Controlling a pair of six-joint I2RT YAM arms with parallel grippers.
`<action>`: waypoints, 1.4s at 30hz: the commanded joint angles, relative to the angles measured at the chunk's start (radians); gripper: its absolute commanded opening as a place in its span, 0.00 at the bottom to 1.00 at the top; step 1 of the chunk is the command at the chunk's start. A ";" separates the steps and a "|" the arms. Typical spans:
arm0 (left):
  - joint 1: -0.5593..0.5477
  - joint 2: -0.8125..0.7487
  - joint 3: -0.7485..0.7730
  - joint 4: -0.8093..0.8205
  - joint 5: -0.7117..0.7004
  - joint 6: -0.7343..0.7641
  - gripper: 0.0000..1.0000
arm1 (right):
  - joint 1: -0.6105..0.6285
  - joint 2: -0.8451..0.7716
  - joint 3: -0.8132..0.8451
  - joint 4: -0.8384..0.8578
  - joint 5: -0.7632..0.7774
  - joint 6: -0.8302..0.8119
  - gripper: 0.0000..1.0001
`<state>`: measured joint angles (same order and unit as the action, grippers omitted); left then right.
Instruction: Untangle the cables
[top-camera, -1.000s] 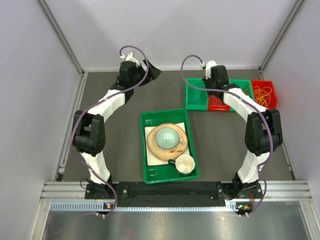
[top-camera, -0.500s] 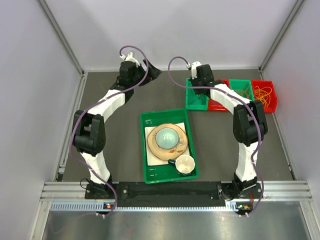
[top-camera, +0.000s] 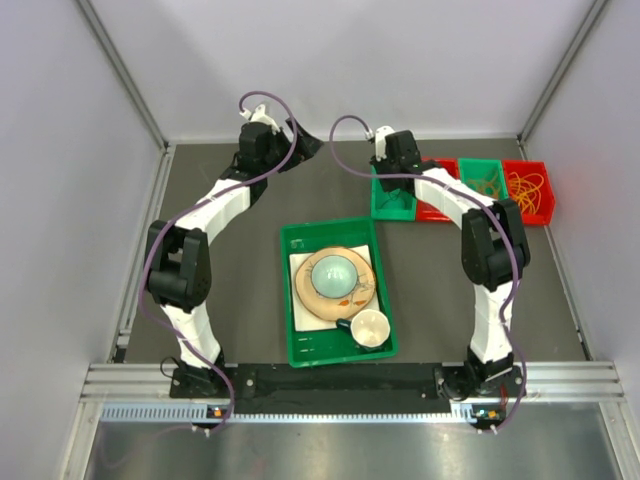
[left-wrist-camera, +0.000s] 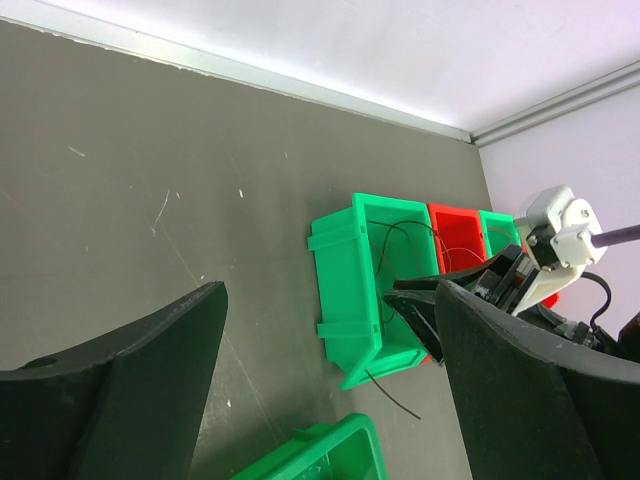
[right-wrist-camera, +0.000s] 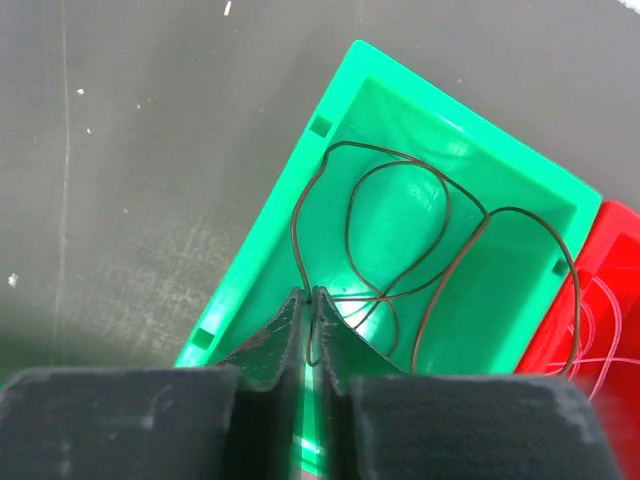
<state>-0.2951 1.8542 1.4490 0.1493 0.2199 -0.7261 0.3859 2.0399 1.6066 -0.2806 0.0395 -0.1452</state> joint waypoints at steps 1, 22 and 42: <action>-0.001 -0.047 -0.001 0.036 0.006 0.014 0.90 | 0.010 -0.024 0.038 0.023 0.051 0.029 0.32; -0.001 -0.052 -0.015 0.042 0.009 0.011 0.90 | -0.191 -0.149 -0.005 -0.025 0.002 0.262 0.31; -0.001 -0.041 -0.006 0.038 0.013 0.016 0.90 | -0.213 -0.044 0.033 -0.034 -0.118 0.312 0.24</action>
<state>-0.2951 1.8542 1.4452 0.1493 0.2207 -0.7261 0.1692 1.9873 1.5826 -0.3302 -0.0551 0.1535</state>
